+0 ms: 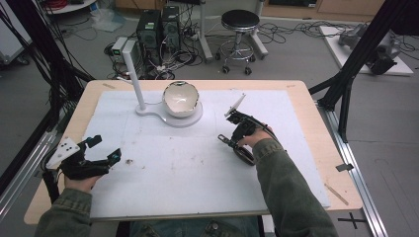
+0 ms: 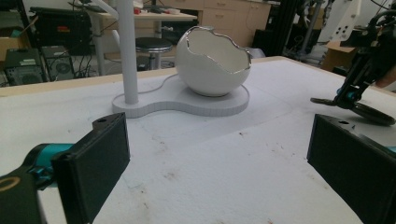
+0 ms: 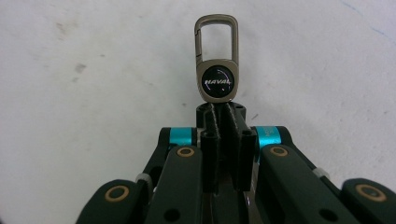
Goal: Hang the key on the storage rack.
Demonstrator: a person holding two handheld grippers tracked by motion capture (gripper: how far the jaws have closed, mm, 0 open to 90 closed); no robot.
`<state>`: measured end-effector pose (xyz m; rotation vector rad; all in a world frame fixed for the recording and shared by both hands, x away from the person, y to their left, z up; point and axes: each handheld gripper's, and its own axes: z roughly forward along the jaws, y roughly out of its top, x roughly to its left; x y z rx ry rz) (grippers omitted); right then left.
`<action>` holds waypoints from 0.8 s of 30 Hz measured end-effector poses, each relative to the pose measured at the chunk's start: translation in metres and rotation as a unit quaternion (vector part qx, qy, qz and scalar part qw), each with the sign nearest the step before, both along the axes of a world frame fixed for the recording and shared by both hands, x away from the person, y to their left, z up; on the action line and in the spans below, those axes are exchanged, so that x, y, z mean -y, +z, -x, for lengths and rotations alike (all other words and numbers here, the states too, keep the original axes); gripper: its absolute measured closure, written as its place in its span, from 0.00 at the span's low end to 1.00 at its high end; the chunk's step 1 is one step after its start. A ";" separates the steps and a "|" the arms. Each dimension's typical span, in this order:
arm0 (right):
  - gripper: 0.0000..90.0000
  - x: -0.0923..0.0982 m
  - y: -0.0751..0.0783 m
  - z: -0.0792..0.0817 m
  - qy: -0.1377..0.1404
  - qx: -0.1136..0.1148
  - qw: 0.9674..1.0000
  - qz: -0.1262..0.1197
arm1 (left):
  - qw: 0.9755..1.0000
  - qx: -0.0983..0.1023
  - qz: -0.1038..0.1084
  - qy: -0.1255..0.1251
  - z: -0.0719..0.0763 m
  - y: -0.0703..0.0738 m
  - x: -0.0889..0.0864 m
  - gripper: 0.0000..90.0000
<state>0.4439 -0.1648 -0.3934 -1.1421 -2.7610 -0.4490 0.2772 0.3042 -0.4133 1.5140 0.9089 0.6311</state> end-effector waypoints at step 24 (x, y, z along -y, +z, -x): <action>0.94 -0.004 0.067 0.002 0.008 0.053 0.997 -0.059 | 1.000 0.002 0.008 -0.003 0.000 0.000 0.000 0.07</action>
